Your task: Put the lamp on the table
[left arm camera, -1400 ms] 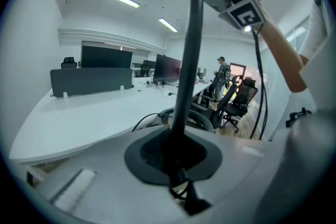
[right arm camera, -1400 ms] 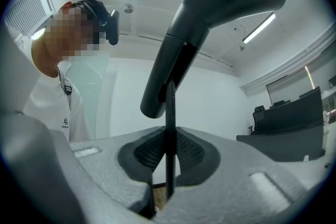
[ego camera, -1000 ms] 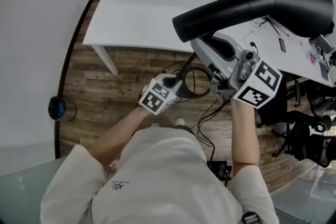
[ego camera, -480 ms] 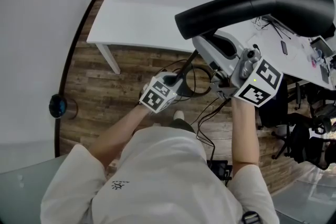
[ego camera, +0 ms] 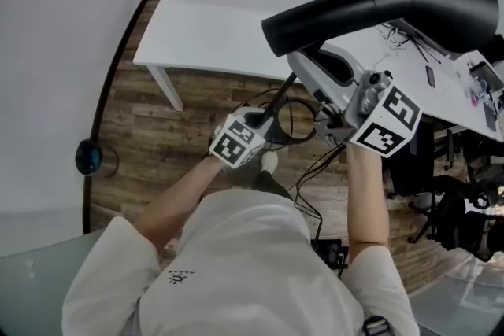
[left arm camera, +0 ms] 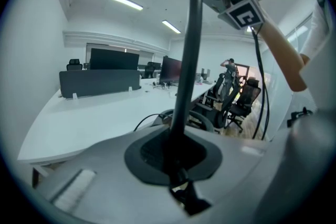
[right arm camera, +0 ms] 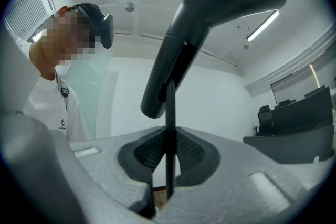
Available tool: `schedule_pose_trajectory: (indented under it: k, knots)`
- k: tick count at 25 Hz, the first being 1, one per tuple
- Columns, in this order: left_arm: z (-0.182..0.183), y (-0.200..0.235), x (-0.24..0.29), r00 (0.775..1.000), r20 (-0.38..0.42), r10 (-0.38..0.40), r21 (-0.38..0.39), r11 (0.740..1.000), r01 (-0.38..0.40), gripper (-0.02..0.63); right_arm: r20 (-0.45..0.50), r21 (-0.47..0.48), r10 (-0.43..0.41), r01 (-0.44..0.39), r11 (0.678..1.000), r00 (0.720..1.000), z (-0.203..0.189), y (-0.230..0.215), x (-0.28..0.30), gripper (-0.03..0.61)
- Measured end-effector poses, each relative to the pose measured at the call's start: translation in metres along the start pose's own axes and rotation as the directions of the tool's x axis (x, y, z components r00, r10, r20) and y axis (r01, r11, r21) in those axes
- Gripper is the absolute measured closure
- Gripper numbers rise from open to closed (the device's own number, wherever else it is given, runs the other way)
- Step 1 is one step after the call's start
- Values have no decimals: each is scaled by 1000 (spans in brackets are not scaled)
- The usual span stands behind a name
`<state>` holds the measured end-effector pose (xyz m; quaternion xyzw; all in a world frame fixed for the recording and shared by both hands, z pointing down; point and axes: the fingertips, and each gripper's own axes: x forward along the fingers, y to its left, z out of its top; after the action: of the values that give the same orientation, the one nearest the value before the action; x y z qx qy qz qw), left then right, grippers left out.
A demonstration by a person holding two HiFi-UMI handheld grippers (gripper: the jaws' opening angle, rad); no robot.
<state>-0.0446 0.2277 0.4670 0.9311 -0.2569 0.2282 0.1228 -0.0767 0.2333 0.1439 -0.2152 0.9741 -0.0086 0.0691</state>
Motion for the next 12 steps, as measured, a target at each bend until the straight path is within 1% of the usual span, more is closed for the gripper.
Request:
schedule_pose_trajectory:
  k: [3,6,8,10,12]
  knots:
    - [4,13,1,1000,7,11,-1,1000,-11,601,1,4,10,-10,1000,1000,2,-9,9,543]
    - [11,14,4,1000,7,4,-7,1000,-4,601,2,-2,20,-20,1000,1000,3,-14,9,543]
    - [12,20,11,1000,15,18,-1,1000,-18,601,2,-5,27,-27,1000,1000,2,-19,9,543]
    - [13,23,16,1000,10,24,-4,1000,-24,601,1,-6,30,-30,1000,1000,1,-24,8,543]
    - [15,22,20,1000,-1,13,-14,1000,-13,601,-1,-3,31,-31,1000,1000,0,-31,7,543]
